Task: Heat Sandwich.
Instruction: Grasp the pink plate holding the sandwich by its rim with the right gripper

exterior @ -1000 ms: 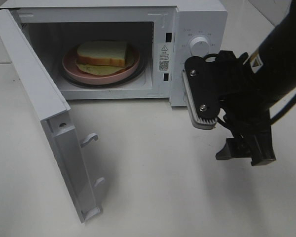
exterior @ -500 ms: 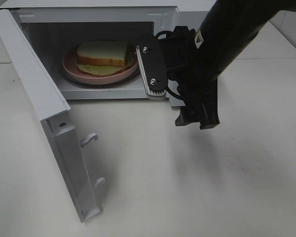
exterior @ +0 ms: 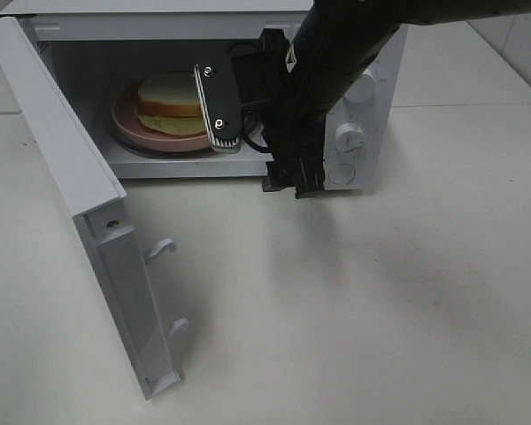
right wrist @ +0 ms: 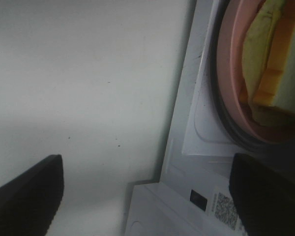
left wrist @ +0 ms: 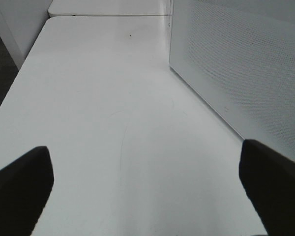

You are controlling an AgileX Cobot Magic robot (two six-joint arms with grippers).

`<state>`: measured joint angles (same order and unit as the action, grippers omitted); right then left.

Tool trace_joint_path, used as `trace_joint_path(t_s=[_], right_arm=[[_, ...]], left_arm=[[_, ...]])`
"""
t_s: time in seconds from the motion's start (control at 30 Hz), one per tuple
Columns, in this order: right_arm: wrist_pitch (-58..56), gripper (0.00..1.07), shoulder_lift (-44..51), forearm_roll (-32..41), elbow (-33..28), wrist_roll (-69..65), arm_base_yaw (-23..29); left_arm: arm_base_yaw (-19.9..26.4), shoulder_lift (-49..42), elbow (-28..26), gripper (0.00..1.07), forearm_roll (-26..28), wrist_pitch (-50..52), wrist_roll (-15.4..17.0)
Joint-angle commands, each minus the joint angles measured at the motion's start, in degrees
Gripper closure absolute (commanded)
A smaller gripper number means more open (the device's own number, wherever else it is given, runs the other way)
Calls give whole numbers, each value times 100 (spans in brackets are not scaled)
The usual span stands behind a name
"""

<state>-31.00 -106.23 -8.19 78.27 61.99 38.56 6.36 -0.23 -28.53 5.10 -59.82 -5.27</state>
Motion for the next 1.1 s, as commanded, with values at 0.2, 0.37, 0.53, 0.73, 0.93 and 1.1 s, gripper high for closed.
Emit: trace_joint_path(t_s=[0.2, 0.37, 0.53, 0.73, 0.93, 1.1], right_arm=[[69, 22, -590, -40, 544, 46, 17], [132, 23, -928, -52, 917, 40, 17], [252, 24, -1272, -57, 1272, 40, 17], [229, 25, -1770, -160, 1776, 23, 17], [183, 26, -2108, -172, 2194, 23, 17], [86, 26, -2343, -223, 2544, 23, 69]], left_arm=[[17, -120, 17, 10, 29, 46, 17], [17, -120, 17, 10, 29, 46, 17], [17, -120, 17, 10, 29, 46, 17], [17, -120, 17, 10, 29, 46, 17], [17, -120, 17, 10, 29, 46, 17], [17, -120, 17, 10, 29, 46, 17]])
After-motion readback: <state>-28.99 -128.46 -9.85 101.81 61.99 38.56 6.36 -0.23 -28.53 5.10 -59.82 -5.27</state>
